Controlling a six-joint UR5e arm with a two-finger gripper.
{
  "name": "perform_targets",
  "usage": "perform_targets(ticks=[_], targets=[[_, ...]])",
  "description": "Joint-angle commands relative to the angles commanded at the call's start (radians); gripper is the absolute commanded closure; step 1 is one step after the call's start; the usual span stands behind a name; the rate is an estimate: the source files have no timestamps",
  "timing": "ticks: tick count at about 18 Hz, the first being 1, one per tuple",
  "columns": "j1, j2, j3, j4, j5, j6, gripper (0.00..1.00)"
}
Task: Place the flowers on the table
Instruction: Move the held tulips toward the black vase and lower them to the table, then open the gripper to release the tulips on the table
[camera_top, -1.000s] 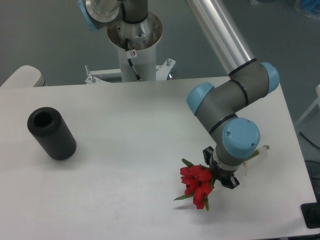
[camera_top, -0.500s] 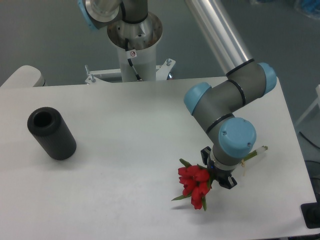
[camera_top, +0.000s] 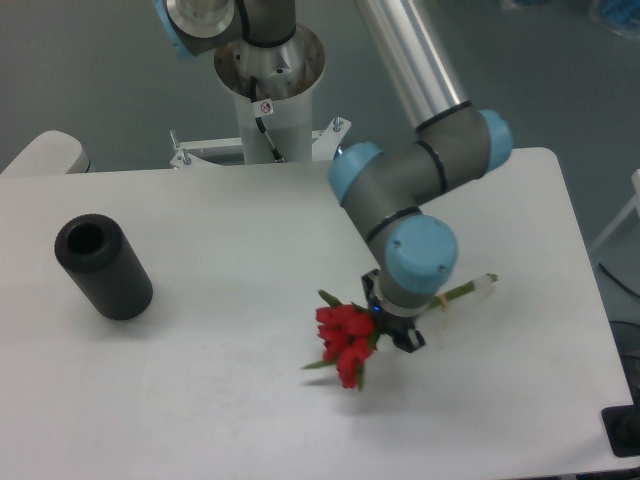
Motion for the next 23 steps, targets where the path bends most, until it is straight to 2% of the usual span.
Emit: perform_targets(ticks=[4,7,9,10,11,17,23], targets=[[-0.003,0.034,-0.087,0.073,0.002,0.000,0.85],[-0.014,0.045,-0.115,0.077,0.002,0.002,0.79],[-0.017,0.048,-0.123,0.077,0.000,0.012,0.51],[-0.015,0.048,-0.124,0.077,-0.002,0.012,0.33],[-0.015,0.048,-0.126,0.078,-0.003,0.009,0.00],[-0.005,0.046,-0.097,0.092,-0.002,0.014,0.00],[0.014,-0.011,0.035,0.074,-0.002,0.017,0.00]])
